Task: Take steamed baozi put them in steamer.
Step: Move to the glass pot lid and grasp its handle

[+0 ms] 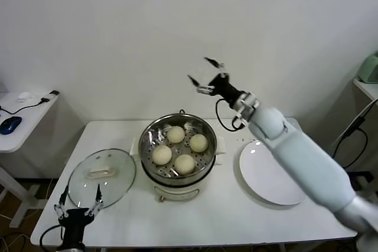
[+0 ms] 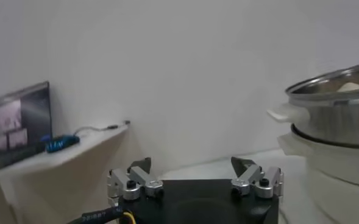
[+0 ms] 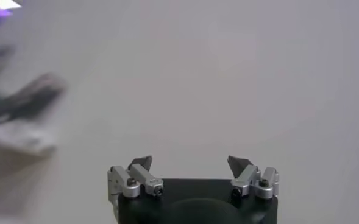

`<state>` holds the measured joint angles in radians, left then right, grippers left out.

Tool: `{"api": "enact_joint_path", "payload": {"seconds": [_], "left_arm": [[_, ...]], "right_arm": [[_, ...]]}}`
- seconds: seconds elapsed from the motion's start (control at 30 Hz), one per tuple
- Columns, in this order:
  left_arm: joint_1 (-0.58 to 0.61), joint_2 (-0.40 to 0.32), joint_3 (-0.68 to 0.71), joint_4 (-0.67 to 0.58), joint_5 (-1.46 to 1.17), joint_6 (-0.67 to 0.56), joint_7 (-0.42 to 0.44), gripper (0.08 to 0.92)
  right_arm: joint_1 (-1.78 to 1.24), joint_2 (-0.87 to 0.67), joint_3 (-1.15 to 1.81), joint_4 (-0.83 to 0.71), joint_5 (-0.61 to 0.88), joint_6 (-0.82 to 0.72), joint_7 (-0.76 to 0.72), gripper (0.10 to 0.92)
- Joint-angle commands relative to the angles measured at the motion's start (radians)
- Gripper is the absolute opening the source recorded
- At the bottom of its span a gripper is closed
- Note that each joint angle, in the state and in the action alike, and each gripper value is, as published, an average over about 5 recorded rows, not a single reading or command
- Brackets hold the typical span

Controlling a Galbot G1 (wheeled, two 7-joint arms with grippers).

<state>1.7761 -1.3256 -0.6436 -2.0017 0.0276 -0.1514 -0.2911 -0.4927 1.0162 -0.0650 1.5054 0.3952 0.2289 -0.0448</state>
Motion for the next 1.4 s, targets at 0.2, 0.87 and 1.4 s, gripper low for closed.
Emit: {"api": "enact_joint_path", "payload": {"seconds": [0.2,0.87,1.4], "left_arm": [[-0.131,0.041,-0.037,0.216,0.684,0.005,-0.082,0.823],[-0.425,0.015,-0.008,0.601,1.144,0.015,-0.194,0.823],[-0.508,0.035,-0.003,0.687,1.198,0.105,-0.120,0.823]], "right_arm": [[-0.862,0.257,0.697,0.105,-0.065,0.319,0.247,0.823],[-1.127,0.290,0.623,0.206,-0.106,0.405,0.211,0.823],[-1.136,0.305,0.625,0.208,-0.115,0.413,0.206,0.823]]}}
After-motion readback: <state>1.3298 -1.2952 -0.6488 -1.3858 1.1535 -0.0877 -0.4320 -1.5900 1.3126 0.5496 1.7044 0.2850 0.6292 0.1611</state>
